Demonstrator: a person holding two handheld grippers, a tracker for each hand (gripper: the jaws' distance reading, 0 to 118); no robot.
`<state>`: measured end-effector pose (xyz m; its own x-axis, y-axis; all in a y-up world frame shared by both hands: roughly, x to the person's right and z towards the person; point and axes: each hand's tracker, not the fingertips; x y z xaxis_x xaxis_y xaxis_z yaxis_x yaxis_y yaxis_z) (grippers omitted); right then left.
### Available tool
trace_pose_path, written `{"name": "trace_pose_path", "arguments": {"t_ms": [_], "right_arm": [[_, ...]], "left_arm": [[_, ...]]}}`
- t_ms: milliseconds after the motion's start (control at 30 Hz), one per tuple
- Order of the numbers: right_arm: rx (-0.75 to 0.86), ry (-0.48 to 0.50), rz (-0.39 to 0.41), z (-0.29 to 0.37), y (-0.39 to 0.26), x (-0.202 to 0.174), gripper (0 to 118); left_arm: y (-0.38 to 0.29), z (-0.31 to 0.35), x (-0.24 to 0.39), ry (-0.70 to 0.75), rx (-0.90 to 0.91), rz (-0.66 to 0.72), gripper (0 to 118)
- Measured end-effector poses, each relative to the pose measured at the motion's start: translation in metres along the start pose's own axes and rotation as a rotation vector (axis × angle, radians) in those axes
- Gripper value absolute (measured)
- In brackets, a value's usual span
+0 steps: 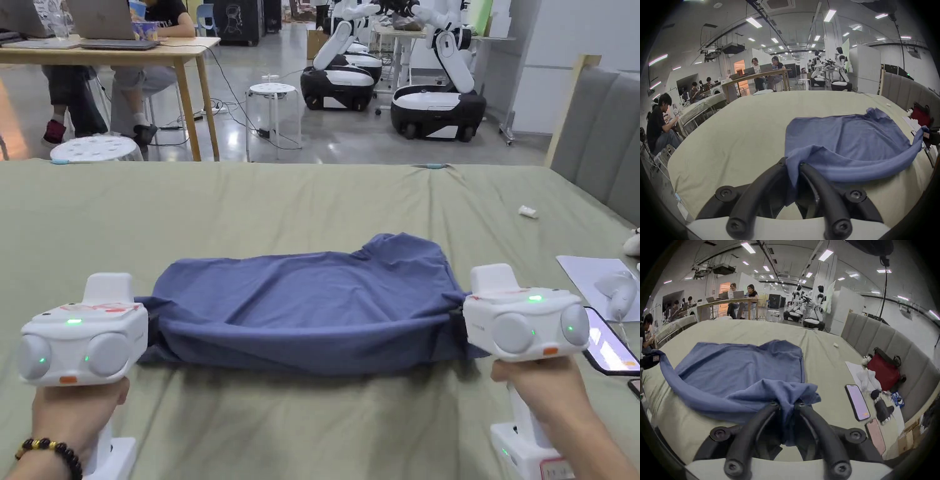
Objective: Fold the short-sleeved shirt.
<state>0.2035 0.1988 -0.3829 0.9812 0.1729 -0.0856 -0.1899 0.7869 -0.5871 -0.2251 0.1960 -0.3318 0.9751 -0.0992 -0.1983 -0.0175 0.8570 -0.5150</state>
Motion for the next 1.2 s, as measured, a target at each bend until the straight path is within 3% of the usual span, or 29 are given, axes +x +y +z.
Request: {"name": "trace_pose_path", "arguments": {"t_ms": [300,500,533,567,600,633,667,700,733,800,933,967,1000,1033,1067,1100,1200], "right_arm": [[-0.155,-0.020,-0.016,-0.118,0.027,-0.006,13],[-0.209,-0.020,-0.006,-0.157,0.027,-0.012,14],[-0.216,-0.023,-0.003,-0.159,0.026,-0.013,16],[-0.221,-0.024,-0.003,-0.160,0.025,-0.013,25],[-0.221,-0.027,-0.008,-0.160,0.024,-0.013,40],[-0.216,-0.026,-0.011,-0.154,0.022,-0.014,66],[-0.211,-0.025,-0.018,-0.149,0.021,-0.014,101],[-0.206,-0.029,-0.027,-0.141,0.021,-0.014,118],[-0.197,-0.022,-0.035,-0.132,0.019,-0.013,118],[-0.112,0.017,-0.039,-0.105,0.018,-0.016,113],[-0.092,0.024,-0.017,-0.061,0.009,-0.023,112],[-0.080,0.030,-0.011,-0.052,0.005,-0.025,103],[-0.067,0.034,-0.003,-0.043,0.000,-0.028,89],[-0.062,0.031,0.003,-0.037,-0.005,-0.031,65],[-0.056,0.017,0.008,-0.033,-0.009,-0.035,26],[-0.053,0.007,0.017,-0.029,-0.013,-0.038,8],[-0.058,0.003,0.028,-0.024,-0.020,-0.045,1]], "left_arm": [[0.006,-0.100,0.022,0.049,-0.180,-0.041,5],[-0.009,-0.131,0.030,0.069,-0.237,-0.044,5],[-0.011,-0.131,0.031,0.072,-0.238,-0.050,6],[-0.013,-0.141,0.028,0.072,-0.234,-0.057,10],[-0.012,-0.140,0.027,0.072,-0.229,-0.059,21],[-0.011,-0.139,0.026,0.071,-0.230,-0.058,40],[-0.009,-0.136,0.024,0.075,-0.232,-0.049,77],[-0.007,-0.132,0.021,0.090,-0.232,-0.036,104],[-0.005,-0.127,0.017,0.092,-0.222,-0.022,118],[-0.003,-0.108,0.009,0.059,-0.153,0.013,115],[-0.005,-0.064,0.003,0.059,-0.112,0.007,115],[-0.011,-0.046,0.001,0.063,-0.102,0.012,108],[-0.017,-0.037,-0.001,0.059,-0.092,0.013,91],[-0.023,-0.031,-0.002,0.060,-0.091,0.013,64],[-0.030,-0.027,-0.002,0.065,-0.096,0.004,17],[-0.037,-0.024,-0.004,0.067,-0.106,-0.001,0],[-0.045,-0.019,-0.005,0.042,-0.137,0.006,0]]}}
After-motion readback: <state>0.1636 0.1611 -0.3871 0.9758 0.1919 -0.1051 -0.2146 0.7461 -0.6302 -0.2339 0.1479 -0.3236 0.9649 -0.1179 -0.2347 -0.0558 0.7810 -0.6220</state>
